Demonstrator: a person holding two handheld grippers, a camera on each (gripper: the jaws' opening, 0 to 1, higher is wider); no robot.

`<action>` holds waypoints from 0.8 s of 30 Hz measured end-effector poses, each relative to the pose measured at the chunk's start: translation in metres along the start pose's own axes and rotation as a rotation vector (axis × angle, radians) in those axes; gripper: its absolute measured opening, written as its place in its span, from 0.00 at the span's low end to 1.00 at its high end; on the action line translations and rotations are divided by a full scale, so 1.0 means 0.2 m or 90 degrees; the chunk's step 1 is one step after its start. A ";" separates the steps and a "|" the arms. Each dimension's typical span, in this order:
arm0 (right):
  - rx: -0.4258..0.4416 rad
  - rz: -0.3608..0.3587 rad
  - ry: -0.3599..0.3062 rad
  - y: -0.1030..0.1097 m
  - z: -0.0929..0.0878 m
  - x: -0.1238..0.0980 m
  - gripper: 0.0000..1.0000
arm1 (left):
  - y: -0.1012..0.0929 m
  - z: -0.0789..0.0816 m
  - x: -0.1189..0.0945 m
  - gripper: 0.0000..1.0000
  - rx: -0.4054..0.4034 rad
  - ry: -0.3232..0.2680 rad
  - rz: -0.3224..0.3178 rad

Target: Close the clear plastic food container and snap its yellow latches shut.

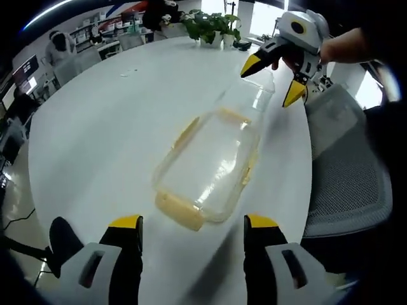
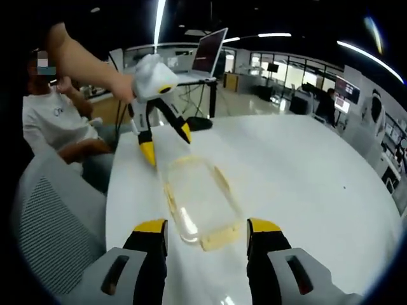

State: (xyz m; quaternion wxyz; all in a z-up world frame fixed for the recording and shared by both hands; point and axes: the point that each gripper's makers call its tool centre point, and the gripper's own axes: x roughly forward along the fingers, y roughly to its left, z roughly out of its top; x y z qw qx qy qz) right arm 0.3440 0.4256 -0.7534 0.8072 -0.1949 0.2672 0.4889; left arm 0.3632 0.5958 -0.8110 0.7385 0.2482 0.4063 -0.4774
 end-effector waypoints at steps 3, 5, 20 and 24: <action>-0.010 0.004 0.006 -0.02 0.01 0.01 0.49 | 0.01 0.00 0.01 0.64 0.017 0.005 -0.004; -0.015 0.007 0.013 -0.03 0.01 0.02 0.49 | 0.02 0.01 0.01 0.64 0.026 0.009 -0.007; -0.055 0.057 0.065 -0.02 -0.06 0.08 0.48 | 0.04 0.00 0.04 0.63 0.065 0.037 -0.030; -0.065 0.068 0.077 -0.02 -0.07 0.08 0.48 | 0.04 -0.01 0.05 0.63 0.077 0.045 -0.037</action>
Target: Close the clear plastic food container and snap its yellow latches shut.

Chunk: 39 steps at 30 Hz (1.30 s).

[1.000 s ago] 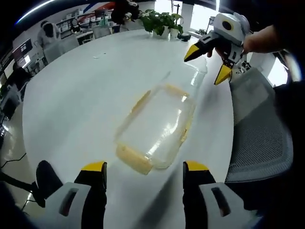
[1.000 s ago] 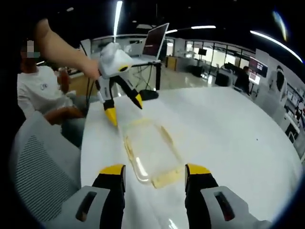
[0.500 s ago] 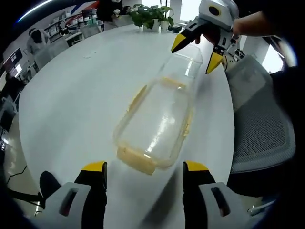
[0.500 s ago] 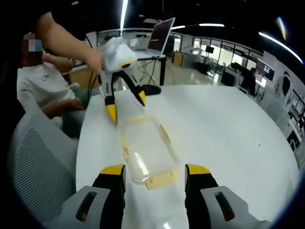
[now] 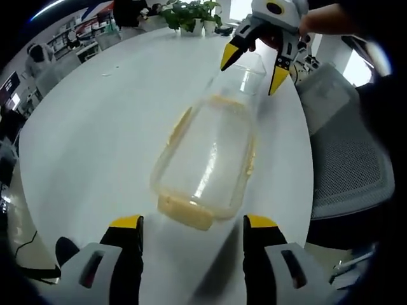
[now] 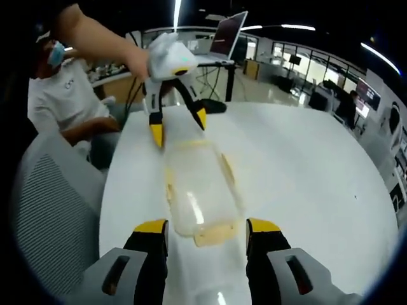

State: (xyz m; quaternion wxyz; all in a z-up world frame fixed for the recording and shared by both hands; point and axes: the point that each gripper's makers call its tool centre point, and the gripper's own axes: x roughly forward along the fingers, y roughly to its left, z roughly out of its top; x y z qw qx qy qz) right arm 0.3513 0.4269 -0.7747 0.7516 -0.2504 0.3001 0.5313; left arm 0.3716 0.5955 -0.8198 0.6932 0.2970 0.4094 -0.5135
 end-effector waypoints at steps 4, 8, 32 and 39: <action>-0.013 0.006 0.013 0.00 -0.02 0.01 0.48 | 0.01 0.01 0.01 0.62 0.013 0.004 -0.003; -0.022 0.024 0.019 0.01 -0.01 0.03 0.50 | 0.00 0.02 0.02 0.62 0.025 0.008 -0.006; -0.062 0.049 0.088 -0.02 -0.11 0.09 0.50 | 0.01 0.03 0.06 0.59 0.117 0.041 -0.034; -0.077 0.063 0.109 -0.02 -0.13 0.10 0.50 | 0.02 0.02 0.06 0.57 0.130 0.045 -0.046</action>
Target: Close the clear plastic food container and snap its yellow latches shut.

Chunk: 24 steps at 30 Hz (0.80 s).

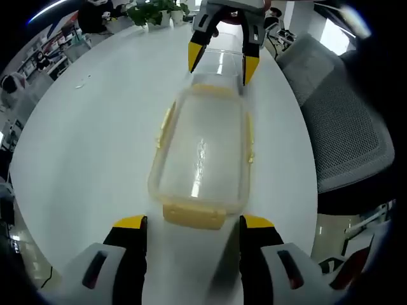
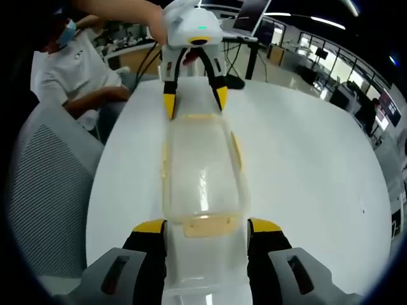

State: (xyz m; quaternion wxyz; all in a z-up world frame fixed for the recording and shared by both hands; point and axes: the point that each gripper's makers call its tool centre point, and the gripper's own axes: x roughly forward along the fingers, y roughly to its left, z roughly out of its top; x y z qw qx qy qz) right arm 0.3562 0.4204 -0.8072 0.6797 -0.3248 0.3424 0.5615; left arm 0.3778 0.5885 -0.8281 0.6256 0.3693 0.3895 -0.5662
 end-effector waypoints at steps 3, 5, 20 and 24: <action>-0.011 0.003 0.009 0.00 -0.01 0.01 0.50 | 0.01 0.00 0.00 0.57 0.008 0.004 0.000; -0.019 0.002 0.019 -0.02 -0.02 0.02 0.50 | 0.01 0.00 0.01 0.57 0.015 0.004 -0.003; -0.017 0.012 0.044 -0.03 -0.05 0.07 0.46 | 0.01 0.00 0.03 0.55 0.045 0.005 -0.023; -0.022 0.017 0.052 -0.03 -0.06 0.08 0.43 | 0.00 -0.01 0.04 0.54 0.066 0.016 -0.028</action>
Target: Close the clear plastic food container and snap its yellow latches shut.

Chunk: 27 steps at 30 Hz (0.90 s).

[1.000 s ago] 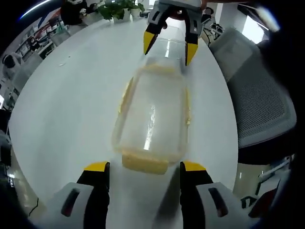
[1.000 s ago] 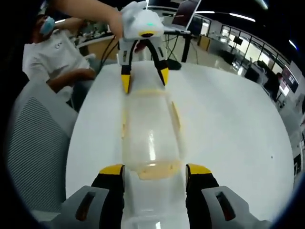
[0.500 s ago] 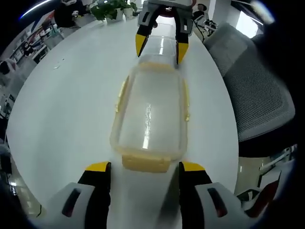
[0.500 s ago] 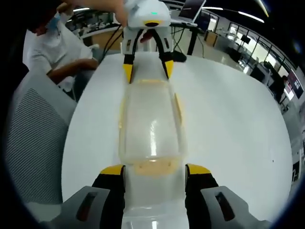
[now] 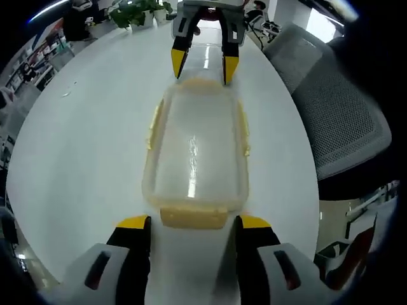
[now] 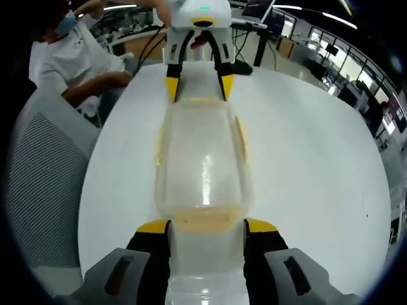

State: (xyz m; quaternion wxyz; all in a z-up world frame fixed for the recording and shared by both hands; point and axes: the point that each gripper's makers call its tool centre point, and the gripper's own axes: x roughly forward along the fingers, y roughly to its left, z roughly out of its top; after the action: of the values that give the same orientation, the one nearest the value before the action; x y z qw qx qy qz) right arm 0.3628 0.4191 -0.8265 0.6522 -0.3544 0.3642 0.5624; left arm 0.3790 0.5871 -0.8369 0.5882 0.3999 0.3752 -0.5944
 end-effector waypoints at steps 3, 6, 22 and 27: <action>0.004 0.006 0.003 0.00 0.00 0.01 0.44 | 0.00 0.00 0.00 0.53 -0.001 -0.003 -0.006; -0.001 0.005 0.006 0.00 0.00 0.02 0.44 | 0.00 0.01 0.01 0.53 0.000 -0.005 -0.008; -0.002 0.017 0.025 0.01 -0.03 0.05 0.40 | 0.01 0.02 0.01 0.40 -0.002 -0.012 -0.007; 0.011 0.016 0.033 0.02 -0.03 0.05 0.39 | 0.00 0.03 0.01 0.39 -0.003 -0.010 -0.005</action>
State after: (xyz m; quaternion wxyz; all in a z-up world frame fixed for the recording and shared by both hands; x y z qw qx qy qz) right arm 0.3596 0.4191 -0.8390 0.6386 -0.3587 0.3900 0.5581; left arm 0.3787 0.5814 -0.8372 0.5900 0.3923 0.3733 -0.5989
